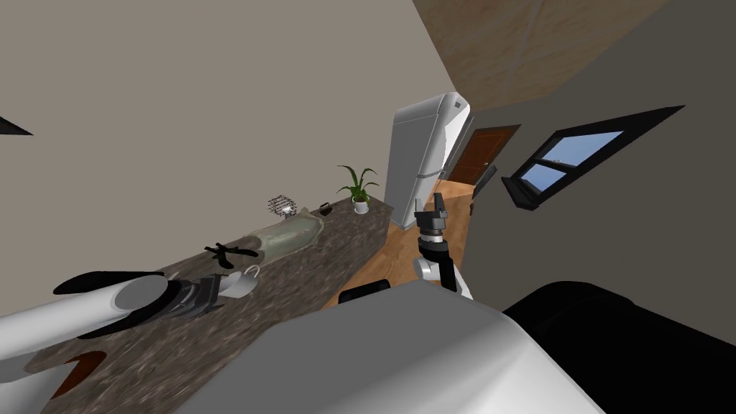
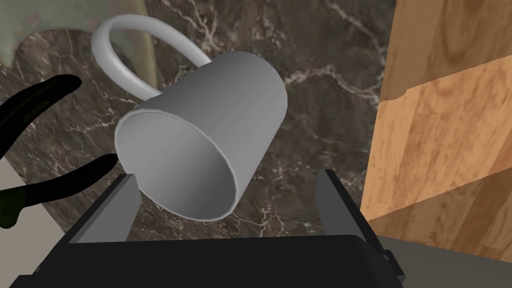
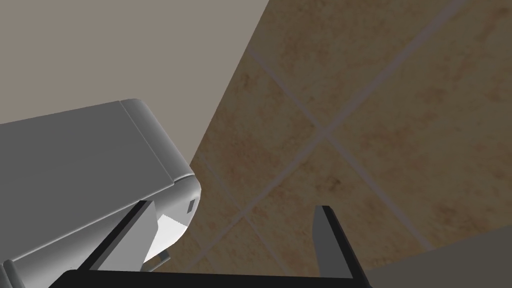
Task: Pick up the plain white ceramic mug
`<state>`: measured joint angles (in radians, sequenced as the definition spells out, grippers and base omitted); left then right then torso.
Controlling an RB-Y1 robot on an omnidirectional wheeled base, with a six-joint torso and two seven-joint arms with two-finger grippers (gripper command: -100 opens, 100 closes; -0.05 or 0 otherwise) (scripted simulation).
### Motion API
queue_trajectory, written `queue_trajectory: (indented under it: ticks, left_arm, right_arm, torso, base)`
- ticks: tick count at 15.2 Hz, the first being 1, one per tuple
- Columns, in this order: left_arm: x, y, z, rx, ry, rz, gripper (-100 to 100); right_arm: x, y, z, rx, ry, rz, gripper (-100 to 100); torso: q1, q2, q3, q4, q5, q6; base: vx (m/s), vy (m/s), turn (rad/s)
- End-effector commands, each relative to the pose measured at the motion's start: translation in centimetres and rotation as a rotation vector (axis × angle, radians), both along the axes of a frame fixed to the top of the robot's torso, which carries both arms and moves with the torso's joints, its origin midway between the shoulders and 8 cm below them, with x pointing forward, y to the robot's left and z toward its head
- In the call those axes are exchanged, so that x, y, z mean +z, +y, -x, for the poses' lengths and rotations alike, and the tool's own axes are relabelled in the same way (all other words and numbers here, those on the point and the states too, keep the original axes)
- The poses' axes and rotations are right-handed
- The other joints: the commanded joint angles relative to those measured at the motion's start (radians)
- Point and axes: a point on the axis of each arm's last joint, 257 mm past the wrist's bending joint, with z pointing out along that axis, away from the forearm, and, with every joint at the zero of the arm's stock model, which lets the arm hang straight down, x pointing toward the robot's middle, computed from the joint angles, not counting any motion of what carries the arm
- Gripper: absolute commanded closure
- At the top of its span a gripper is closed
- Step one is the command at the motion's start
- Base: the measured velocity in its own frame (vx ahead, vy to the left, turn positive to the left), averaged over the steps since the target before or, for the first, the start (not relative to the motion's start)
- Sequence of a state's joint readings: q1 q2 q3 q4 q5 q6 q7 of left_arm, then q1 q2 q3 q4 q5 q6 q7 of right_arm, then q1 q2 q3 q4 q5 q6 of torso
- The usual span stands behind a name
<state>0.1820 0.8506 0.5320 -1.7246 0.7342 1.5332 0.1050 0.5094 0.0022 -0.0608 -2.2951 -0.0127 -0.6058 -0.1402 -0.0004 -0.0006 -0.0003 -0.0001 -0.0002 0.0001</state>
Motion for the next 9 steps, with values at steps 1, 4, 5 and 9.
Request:
queue_trajectory:
  ticks: [1,4,5,9]
  left_arm:
    - [-0.1,-0.2,1.1,0.014,0.040,0.023,-100]
    - [-0.3,-0.3,2.5,0.032,0.092,0.054,-100]
    - [-0.3,-0.3,2.6,0.032,0.097,0.056,-100]
    - [-0.1,-0.4,4.4,0.059,0.164,0.102,-100]
  right_arm:
    - [0.0,0.0,0.0,0.000,0.000,0.000,0]
    - [0.0,0.0,0.0,0.000,0.000,0.000,0]
    - [0.0,0.0,0.0,0.000,0.000,0.000,0]
    - [0.0,0.0,0.0,0.000,0.000,0.000,0]
  torso:
    - [0.000,0.000,0.000,0.000,0.000,0.000]
    - [0.000,0.000,0.000,0.000,0.000,0.000]
    - [0.001,0.000,0.000,0.000,0.000,0.000]
    - [0.001,0.000,0.000,0.000,0.000,0.000]
  base:
    - [0.018,-0.002,-0.092]
    - [0.018,0.005,-0.070]
    - [0.019,0.008,-0.032]
    - [0.024,0.012,-0.060]
